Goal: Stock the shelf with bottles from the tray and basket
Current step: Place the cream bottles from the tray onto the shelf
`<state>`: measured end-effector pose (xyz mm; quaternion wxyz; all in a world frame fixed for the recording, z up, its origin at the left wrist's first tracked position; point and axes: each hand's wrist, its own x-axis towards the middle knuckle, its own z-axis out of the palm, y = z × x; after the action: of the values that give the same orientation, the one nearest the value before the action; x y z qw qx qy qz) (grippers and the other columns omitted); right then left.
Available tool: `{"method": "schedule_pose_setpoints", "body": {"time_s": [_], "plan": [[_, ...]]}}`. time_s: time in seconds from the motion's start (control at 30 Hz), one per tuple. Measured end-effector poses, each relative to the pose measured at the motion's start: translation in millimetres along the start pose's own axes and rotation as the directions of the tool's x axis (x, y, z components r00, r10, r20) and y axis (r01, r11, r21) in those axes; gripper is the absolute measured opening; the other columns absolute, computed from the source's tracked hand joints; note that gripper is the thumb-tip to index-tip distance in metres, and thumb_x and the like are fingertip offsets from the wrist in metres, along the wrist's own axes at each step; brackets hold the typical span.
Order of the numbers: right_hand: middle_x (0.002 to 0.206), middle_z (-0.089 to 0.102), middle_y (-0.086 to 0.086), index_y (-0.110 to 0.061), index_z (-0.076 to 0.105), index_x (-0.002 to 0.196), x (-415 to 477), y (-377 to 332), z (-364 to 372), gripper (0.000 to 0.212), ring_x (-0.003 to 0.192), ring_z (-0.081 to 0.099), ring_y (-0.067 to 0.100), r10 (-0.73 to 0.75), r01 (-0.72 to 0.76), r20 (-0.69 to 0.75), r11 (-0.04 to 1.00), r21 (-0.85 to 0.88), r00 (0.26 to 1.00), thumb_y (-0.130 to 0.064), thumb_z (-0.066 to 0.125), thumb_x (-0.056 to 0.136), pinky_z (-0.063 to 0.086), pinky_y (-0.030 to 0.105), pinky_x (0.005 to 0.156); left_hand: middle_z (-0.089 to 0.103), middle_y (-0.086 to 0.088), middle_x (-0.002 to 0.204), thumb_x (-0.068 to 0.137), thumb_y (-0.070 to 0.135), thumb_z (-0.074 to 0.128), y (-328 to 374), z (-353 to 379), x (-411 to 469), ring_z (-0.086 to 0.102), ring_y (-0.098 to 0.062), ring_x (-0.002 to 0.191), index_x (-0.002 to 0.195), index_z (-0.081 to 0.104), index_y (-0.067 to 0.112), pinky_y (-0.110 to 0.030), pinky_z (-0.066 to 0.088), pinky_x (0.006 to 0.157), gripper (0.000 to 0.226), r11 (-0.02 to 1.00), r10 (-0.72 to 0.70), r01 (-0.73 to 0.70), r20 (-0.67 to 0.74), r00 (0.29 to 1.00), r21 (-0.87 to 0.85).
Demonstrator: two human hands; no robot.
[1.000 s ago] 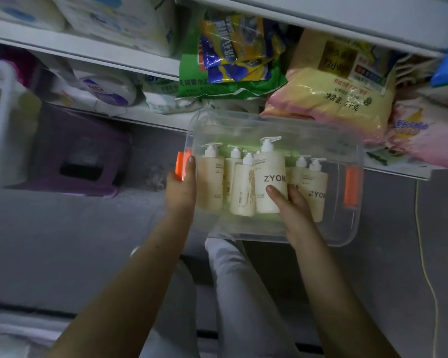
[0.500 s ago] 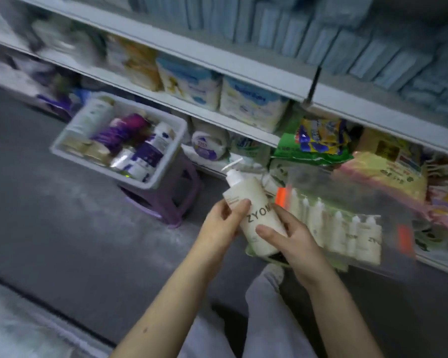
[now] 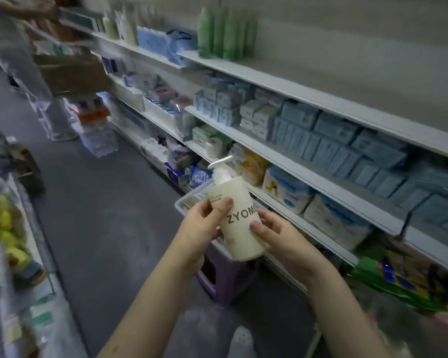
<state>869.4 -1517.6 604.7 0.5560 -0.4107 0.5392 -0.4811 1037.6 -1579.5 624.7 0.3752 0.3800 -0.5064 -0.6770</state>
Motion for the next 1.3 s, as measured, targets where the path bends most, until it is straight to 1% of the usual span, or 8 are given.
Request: {"method": "schedule_pose_setpoints", "body": {"time_s": [0.23,0.37,0.47,0.57,0.63,0.83,1.1,1.3], "plan": [[0.114,0.071,0.008,-0.014,0.061,0.123,83.7,-44.5,7.0,0.04,0.105,0.068,0.026,-0.11,0.11,0.018,0.994,-0.011,0.994,-0.021,0.068,0.084,0.057,0.039,0.086,0.074,-0.005,0.101,0.083,0.045,0.07,43.5,-22.3,84.5,0.071,-0.021,0.094,0.11,0.067,0.015,-0.035,0.058,0.079,0.041,0.987,0.104,-0.104,0.004,0.995,0.122],[0.112,0.072,0.009,-0.011,0.063,0.121,132.4,-59.2,-2.3,0.037,0.103,0.069,0.026,-0.154,0.157,-0.04,0.985,0.071,0.987,-0.024,0.067,0.086,0.058,0.034,0.08,0.074,-0.004,0.104,0.092,0.035,0.06,65.2,-26.5,139.4,0.071,-0.02,0.096,0.114,0.066,0.016,-0.028,0.056,0.074,0.029,0.987,0.102,-0.106,0.037,0.994,0.121],[0.111,0.072,0.012,-0.01,0.065,0.119,186.2,-75.1,-14.9,0.044,0.104,0.068,0.032,-0.166,0.181,-0.107,0.973,0.146,0.98,-0.032,0.073,0.081,0.055,0.042,0.085,0.072,-0.001,0.112,0.094,0.031,0.058,81.5,-33.0,189.3,0.069,-0.016,0.102,0.121,0.062,0.018,-0.03,0.056,0.079,0.03,0.987,0.126,-0.128,0.023,0.992,0.095],[0.108,0.073,0.01,-0.011,0.066,0.114,234.3,-91.3,-23.2,0.042,0.098,0.07,0.026,-0.168,0.194,-0.151,0.965,0.18,0.974,-0.031,0.071,0.078,0.057,0.033,0.076,0.069,0.007,0.114,0.093,0.033,0.059,96.3,-45.9,229.6,0.067,-0.01,0.104,0.123,0.06,0.021,-0.035,0.054,0.091,0.033,0.981,0.167,-0.159,-0.074,0.983,0.109],[0.105,0.075,0.006,-0.012,0.066,0.114,261.0,-101.4,-24.4,0.043,0.095,0.072,0.02,-0.162,0.189,-0.162,0.967,0.168,0.973,-0.03,0.068,0.075,0.056,0.024,0.067,0.068,0.006,0.115,0.094,0.031,0.057,104.3,-56.3,251.4,0.064,-0.012,0.104,0.121,0.06,0.022,-0.032,0.053,0.089,0.029,0.982,0.18,-0.171,-0.137,0.974,0.08],[0.105,0.075,0.005,-0.012,0.066,0.113,323.7,-118.3,-18.2,0.042,0.096,0.071,0.02,-0.171,0.203,-0.193,0.966,0.162,0.966,-0.028,0.068,0.075,0.057,0.028,0.071,0.067,0.007,0.117,0.095,0.03,0.056,113.8,-90.7,310.9,0.064,-0.013,0.108,0.125,0.059,0.022,-0.032,0.051,0.093,0.032,0.987,0.16,-0.155,-0.178,0.971,0.04],[0.103,0.075,0.004,-0.014,0.067,0.106,415.9,-133.6,25.8,0.041,0.098,0.071,0.025,-0.17,0.249,-0.397,0.956,0.156,0.902,-0.031,0.072,0.069,0.056,0.043,0.086,0.07,0.007,0.112,0.092,0.032,0.061,125.9,-167.8,410.1,0.065,-0.015,0.104,0.114,0.064,0.025,-0.03,0.052,0.083,0.024,0.995,0.1,-0.1,-0.074,0.992,0.004],[0.105,0.075,0.002,-0.015,0.065,0.111,486.9,-152.8,79.2,0.043,0.098,0.071,0.021,-0.192,0.321,-0.549,0.935,0.149,0.814,-0.032,0.071,0.071,0.057,0.039,0.08,0.068,0.006,0.115,0.094,0.033,0.059,158.2,-242.0,483.2,0.065,-0.012,0.105,0.117,0.062,0.027,-0.03,0.051,0.087,0.025,0.992,0.114,-0.118,0.089,0.989,0.035]]}}
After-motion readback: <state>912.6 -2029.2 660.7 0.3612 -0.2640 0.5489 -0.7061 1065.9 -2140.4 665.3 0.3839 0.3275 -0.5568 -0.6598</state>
